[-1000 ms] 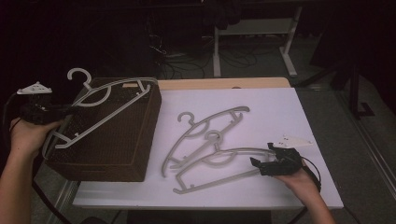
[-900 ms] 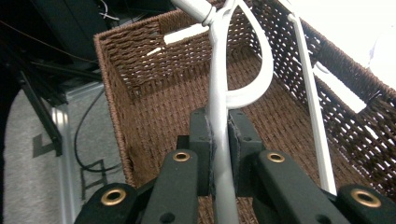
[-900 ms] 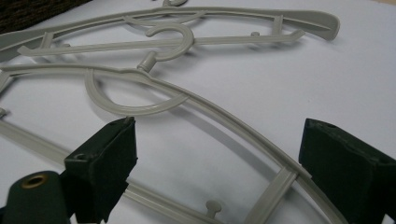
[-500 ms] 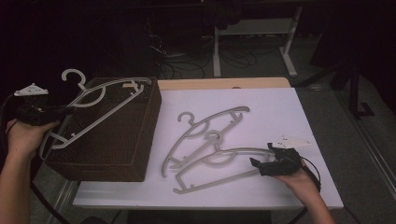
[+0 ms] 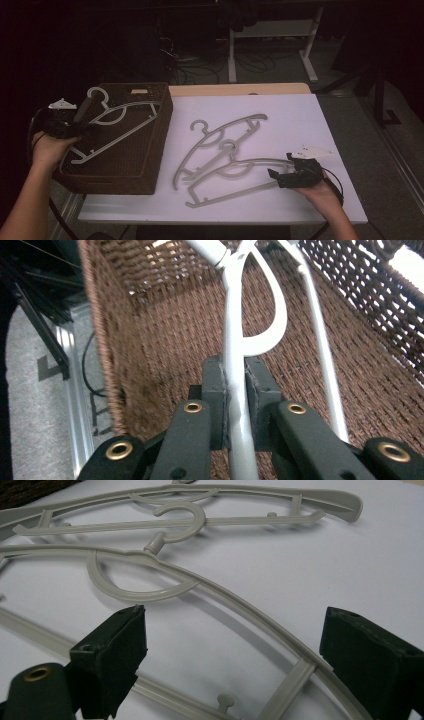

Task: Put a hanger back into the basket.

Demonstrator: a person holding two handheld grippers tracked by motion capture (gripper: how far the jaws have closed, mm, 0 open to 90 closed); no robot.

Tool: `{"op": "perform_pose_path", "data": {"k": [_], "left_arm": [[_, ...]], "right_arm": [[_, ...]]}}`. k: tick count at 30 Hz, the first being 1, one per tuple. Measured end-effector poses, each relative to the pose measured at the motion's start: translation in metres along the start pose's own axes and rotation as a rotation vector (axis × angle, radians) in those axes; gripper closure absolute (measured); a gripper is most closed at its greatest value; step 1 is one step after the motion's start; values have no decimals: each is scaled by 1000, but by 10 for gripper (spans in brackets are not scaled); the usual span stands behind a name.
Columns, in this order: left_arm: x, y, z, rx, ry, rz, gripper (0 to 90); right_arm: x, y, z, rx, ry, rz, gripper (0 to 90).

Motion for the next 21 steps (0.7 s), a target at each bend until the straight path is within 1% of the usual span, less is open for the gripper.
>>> {"op": "perform_pose_path", "data": {"k": [1, 2, 3, 4, 6, 7, 9, 11, 12, 18, 19, 20, 21], "left_arm": [[0, 2, 1, 5, -13, 13, 804], [0, 4, 2, -4, -23, 24, 758], [0, 4, 2, -4, -23, 24, 708], [0, 3, 2, -16, -29, 30, 708], [1, 1, 1, -33, -36, 30, 613], [1, 0, 0, -39, -38, 30, 613], [-1, -3, -2, -61, -50, 48, 562], [-6, -6, -5, -82, -57, 70, 506], [-12, -8, -8, -99, -61, 91, 469], [-39, -14, -22, -164, -53, 179, 380], [-39, -14, -22, -164, -53, 179, 362], [-50, -15, -28, -187, -50, 210, 355], [-50, -15, -28, -187, -50, 210, 353]], "right_arm": [[0, 0, 0, 0, 0, 0, 113], [0, 0, 0, 1, 1, 0, 113], [0, 0, 0, 1, 1, 0, 113], [0, 0, 0, 1, 2, -1, 114], [0, 0, 0, -1, 2, -1, 114], [0, 0, 0, -1, 2, -1, 114], [1, -1, 0, -1, -2, -2, 114], [1, -1, -1, -1, -1, -2, 115], [1, -1, -1, -3, 2, -2, 115], [3, 1, -2, 1, -5, -5, 115], [3, 1, -2, 4, -9, -7, 115], [4, 1, -2, 4, -12, -6, 115], [4, 1, -2, 4, -12, -8, 115]]}}
Point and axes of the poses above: each handheld gripper's, and its own axes: y roughly forward along the jaws, z roughly out of its underside, x roughly to its left, the point moved 7 cm from there along y, roughly forward along the jaws, and after that the axes turned 7 degrees about z, right-handed, at the moved point
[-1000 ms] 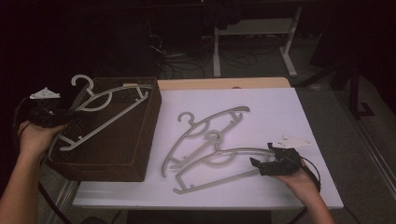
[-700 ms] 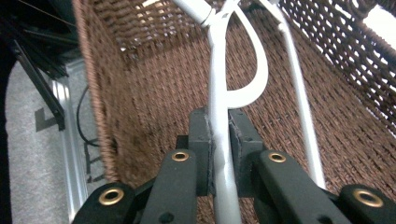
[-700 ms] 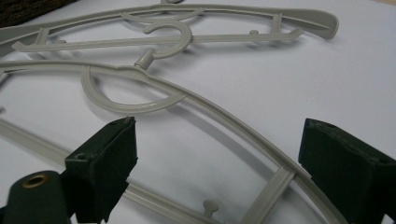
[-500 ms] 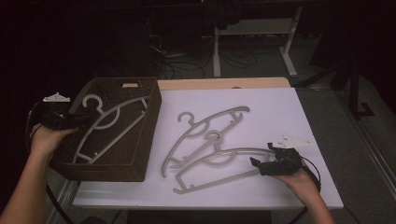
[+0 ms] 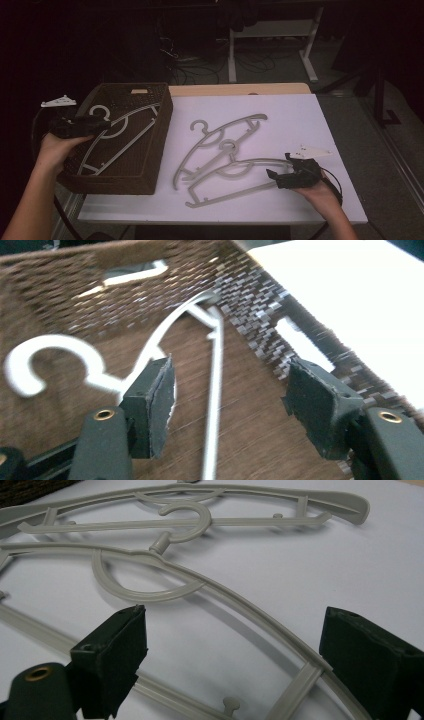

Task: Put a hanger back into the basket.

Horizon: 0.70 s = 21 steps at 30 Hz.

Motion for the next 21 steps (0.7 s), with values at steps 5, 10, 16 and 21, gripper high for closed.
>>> {"op": "perform_pose_path", "data": {"k": [5, 10, 16, 21], "left_arm": [[-26, 10, -10, -35, 10, 78, 328], [-53, 22, -19, -43, 43, 138, 319], [-82, 37, -29, -53, 77, 201, 302], [-109, 52, -37, -59, 102, 252, 279]], "right_arm": [[-1, 0, 0, -3, 1, -4, 115], [-1, -1, 2, 0, -1, -7, 115], [-2, -1, 3, -1, 0, -5, 115], [-2, -1, 2, -2, -2, -6, 116]]}}
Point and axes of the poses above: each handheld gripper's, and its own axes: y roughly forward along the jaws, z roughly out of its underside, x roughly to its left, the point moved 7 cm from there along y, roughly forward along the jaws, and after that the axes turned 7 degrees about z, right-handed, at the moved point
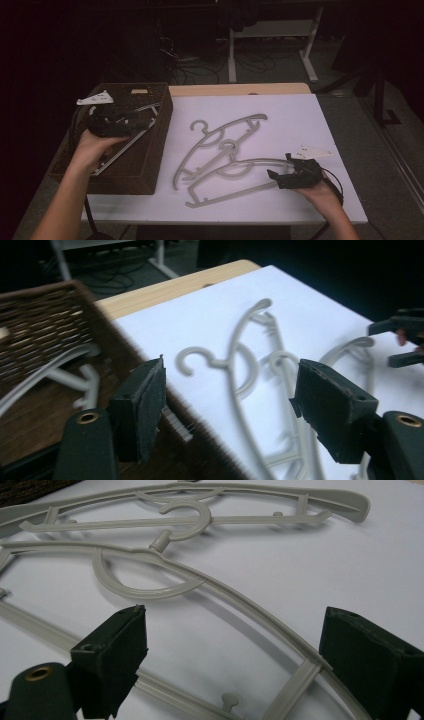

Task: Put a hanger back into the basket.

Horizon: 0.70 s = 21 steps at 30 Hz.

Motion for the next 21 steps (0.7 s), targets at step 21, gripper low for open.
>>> {"op": "perform_pose_path", "data": {"k": [21], "left_arm": [[-77, 89, -9, 19, 66, 159, 260]], "right_arm": [[-12, -4, 4, 33, 36, 19, 111]]}}
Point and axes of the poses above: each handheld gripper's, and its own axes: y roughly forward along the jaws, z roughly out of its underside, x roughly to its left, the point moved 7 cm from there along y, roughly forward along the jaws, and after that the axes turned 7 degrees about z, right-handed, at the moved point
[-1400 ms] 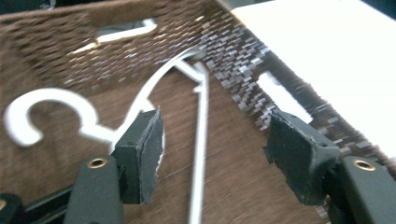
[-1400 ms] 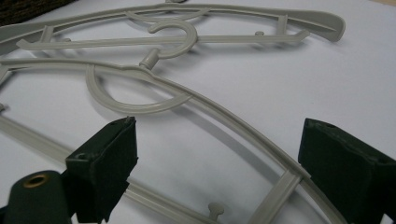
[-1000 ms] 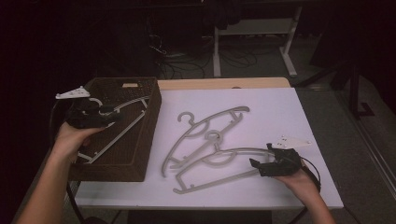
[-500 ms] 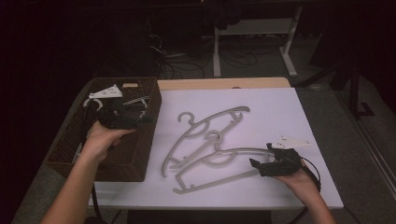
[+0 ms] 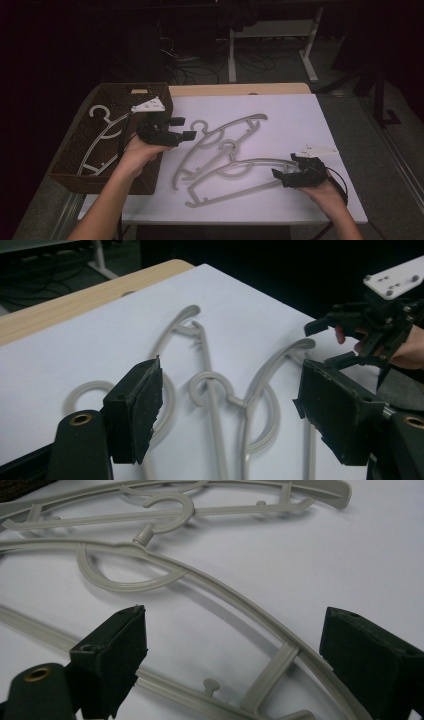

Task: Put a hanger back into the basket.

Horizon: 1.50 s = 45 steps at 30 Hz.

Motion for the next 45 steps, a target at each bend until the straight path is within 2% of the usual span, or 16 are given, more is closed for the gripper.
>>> {"op": "perform_pose_path", "data": {"k": [6, 9, 15, 20, 25, 26, 27, 28, 30, 31, 32, 35, 36, 37, 41, 45], "left_arm": [[-9, 26, 13, 22, 0, 38, 261], [-11, 39, 24, 63, 0, 53, 266], [-14, 57, 47, 117, -8, 78, 290], [-14, 62, 57, 142, -13, 85, 299], [-13, 64, 66, 163, -12, 78, 309], [-13, 65, 68, 167, -14, 82, 309], [-11, 65, 71, 172, -15, 78, 309], [-11, 65, 71, 172, -15, 78, 311], [-11, 66, 73, 173, -17, 81, 314], [-11, 67, 74, 178, -16, 81, 315], [-12, 68, 75, 181, -17, 83, 315], [-12, 71, 78, 192, -18, 87, 315], [-12, 72, 79, 194, -17, 89, 315], [-12, 73, 80, 197, -18, 91, 316], [-11, 76, 83, 212, -19, 94, 316], [-11, 78, 85, 222, -20, 96, 315]], "right_arm": [[1, 1, 1, 9, -4, 1, 108], [3, 2, 1, 14, 2, -2, 106], [5, 3, 2, 19, 4, -7, 107], [4, 2, 1, 21, 16, 4, 136], [-13, -12, 1, 31, 75, 68, 296], [-13, -12, 1, 31, 75, 68, 296], [-20, -19, 3, 34, 102, 91, 385], [-20, -19, 3, 34, 102, 91, 385], [-23, -24, 8, 43, 119, 99, 490], [-23, -25, 14, 69, 117, 104, 625], [-23, -25, 14, 69, 117, 104, 625], [-21, -17, 21, 130, 93, 115, 796], [-21, -17, 21, 130, 93, 115, 796], [-19, -12, 27, 179, 73, 113, 852], [-18, -5, 35, 224, 53, 103, 888], [-17, -3, 35, 231, 50, 100, 890]]}}
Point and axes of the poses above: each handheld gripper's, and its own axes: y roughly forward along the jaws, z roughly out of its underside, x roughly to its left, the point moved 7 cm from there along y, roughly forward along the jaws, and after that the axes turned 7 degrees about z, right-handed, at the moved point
